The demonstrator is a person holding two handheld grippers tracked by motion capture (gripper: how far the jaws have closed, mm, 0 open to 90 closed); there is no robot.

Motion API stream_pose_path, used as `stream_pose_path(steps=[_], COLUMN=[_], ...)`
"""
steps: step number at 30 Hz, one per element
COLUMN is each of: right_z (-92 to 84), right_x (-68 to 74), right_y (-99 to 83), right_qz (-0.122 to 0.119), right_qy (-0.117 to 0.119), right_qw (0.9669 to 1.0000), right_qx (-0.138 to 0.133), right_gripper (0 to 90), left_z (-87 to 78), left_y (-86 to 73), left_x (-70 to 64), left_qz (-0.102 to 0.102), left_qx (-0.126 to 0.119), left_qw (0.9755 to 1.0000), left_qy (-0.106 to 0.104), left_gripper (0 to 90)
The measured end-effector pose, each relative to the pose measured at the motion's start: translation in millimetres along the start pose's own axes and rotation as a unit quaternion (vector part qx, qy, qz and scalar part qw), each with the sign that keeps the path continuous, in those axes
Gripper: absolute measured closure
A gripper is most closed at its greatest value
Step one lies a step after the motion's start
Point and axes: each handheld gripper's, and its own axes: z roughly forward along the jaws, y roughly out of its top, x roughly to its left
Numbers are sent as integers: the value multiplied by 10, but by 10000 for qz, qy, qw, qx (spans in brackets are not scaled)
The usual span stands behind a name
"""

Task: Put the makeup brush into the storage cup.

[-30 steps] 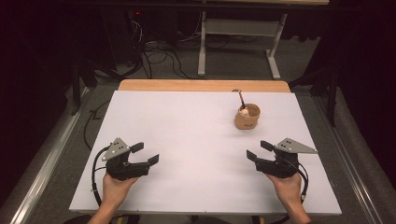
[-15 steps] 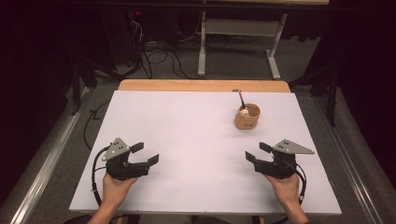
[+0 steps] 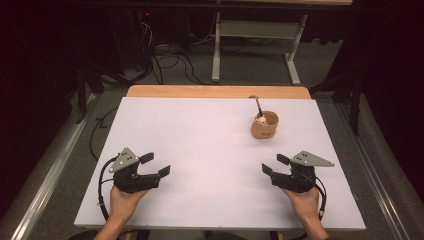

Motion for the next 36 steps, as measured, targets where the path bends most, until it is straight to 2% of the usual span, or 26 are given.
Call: stream_pose_path(steps=[5,14,24,36], right_z=[12,25,8,31], right_x=[0,16,-9,-18], right_y=[-23,-57,-110,-144], right_qz=[27,-70,86,92], right_qy=[-41,-76,-118,-158], right_qw=[10000,9999,9999,9998], right_qx=[22,30,2,64], right_gripper=[332,333,333,334], left_z=[-1,-8,-14,-8], left_y=[0,1,4,3], left_x=[-2,0,1,-1], left_qz=[4,-5,5,5], left_qx=[0,-18,-30,-15], left_qw=[10000,10000,10000,10000], left_qy=[-3,-12,5,-13], left_gripper=[217,216,217,217])
